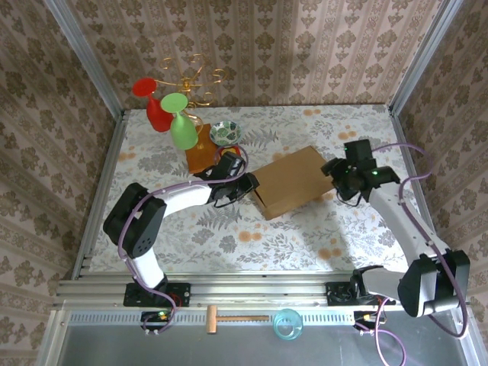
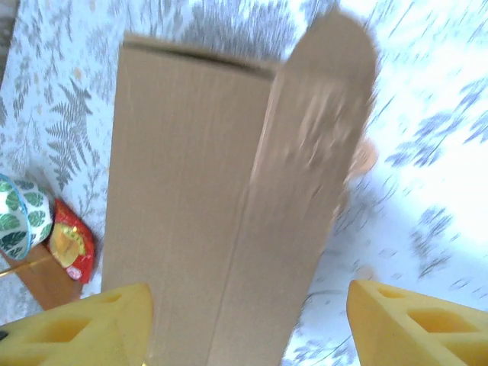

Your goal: Fold the paper box

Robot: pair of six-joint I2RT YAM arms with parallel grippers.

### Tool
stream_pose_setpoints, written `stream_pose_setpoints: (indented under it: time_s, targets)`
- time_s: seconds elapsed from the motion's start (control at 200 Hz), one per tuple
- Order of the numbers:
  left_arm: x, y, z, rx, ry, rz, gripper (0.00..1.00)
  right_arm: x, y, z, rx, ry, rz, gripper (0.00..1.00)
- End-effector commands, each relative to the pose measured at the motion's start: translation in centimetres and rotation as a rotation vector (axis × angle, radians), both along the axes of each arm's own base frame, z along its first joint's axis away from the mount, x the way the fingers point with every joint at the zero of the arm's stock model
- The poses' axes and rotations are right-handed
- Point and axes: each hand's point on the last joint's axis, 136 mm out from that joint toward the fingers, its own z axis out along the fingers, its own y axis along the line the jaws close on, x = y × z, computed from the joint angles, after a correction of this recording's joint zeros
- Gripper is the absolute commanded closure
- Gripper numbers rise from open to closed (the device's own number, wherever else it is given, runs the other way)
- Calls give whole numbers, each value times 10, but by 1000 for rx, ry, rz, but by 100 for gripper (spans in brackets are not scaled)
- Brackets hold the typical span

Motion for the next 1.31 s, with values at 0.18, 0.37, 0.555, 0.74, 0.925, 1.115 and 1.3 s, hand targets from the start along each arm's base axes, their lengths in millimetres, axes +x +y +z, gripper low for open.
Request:
stream_pose_setpoints:
  time_s: [0.18,0.37,0.555,0.74,0.925,1.115,1.3]
  targets:
    - [-8,-5,-15,15,42,-45,61,37,-25,1,-89,-27,165,31]
    - [-11,-1,-9,33,38,-54,58,75,-37,-38,-79,83,246,32]
    - [-14,-2,-3,14,42,-62,58,105,-27,-73,7,124,333,35]
    - [-13,-4,19,-7,18,-54,53,116,-16,-90,46,122,417,35]
    - [-16,4,25,1,18,-49,51,112,-12,-105,55,167,471,34]
    - [-18,4,19,-16,41,-61,51,97,-9,-111,52,201,472,39]
    - [-21,9,7,20,63,-78,51,79,3,-98,23,213,482,44]
